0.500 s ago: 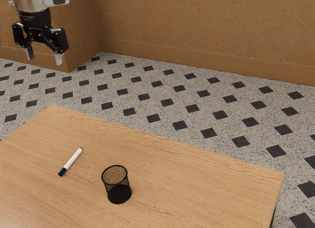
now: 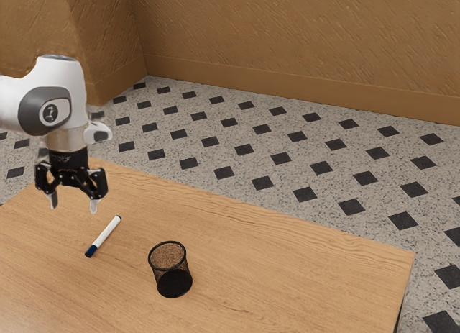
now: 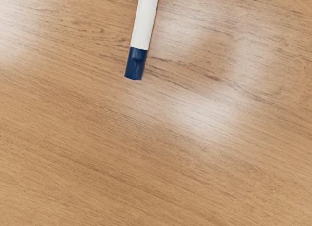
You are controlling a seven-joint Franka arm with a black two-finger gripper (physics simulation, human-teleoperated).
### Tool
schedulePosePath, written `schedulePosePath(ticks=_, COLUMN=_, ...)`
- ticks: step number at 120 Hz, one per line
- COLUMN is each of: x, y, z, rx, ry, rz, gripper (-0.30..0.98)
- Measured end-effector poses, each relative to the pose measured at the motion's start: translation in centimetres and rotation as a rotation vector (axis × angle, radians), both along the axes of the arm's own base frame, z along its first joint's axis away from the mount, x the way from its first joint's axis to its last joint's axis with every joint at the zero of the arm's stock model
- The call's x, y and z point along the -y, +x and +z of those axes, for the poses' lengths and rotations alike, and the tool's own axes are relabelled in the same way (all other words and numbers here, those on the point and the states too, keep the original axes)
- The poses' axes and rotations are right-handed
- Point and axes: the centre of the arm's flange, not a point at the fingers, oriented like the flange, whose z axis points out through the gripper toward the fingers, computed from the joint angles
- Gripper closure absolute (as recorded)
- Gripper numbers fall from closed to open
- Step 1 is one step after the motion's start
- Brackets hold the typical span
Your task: Put the marker into the pen holder.
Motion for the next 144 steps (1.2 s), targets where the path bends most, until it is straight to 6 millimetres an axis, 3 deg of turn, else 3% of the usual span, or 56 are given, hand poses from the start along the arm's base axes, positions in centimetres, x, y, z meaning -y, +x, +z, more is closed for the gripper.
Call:
schedulePosePath(ticks=10, x=-0.8, y=-0.4, z=-4.6, rx=0.002, ry=-0.001, rz=0.022, gripper=0.00)
schedulePosePath(ticks=19, x=-1.0, y=-0.3, z=-7.6, rx=0.024, ry=0.000, rz=0.019, gripper=0.00)
schedulePosePath(ticks=40, x=-1.5, y=0.9, z=-10.7, rx=0.103, ry=0.010, rz=-0.014, gripper=0.00)
schedulePosePath(ticks=68, x=-2.6, y=2.7, z=-12.9, rx=0.177, ry=0.019, rz=-0.104, gripper=0.00)
schedulePosePath(ticks=91, x=-6.4, y=3.4, z=-13.9, rx=0.222, ry=0.010, rz=-0.110, gripper=0.00)
schedulePosePath(ticks=144, x=-6.8, y=4.8, z=-15.7, rx=0.248, ry=-0.050, rz=-0.192, gripper=0.00)
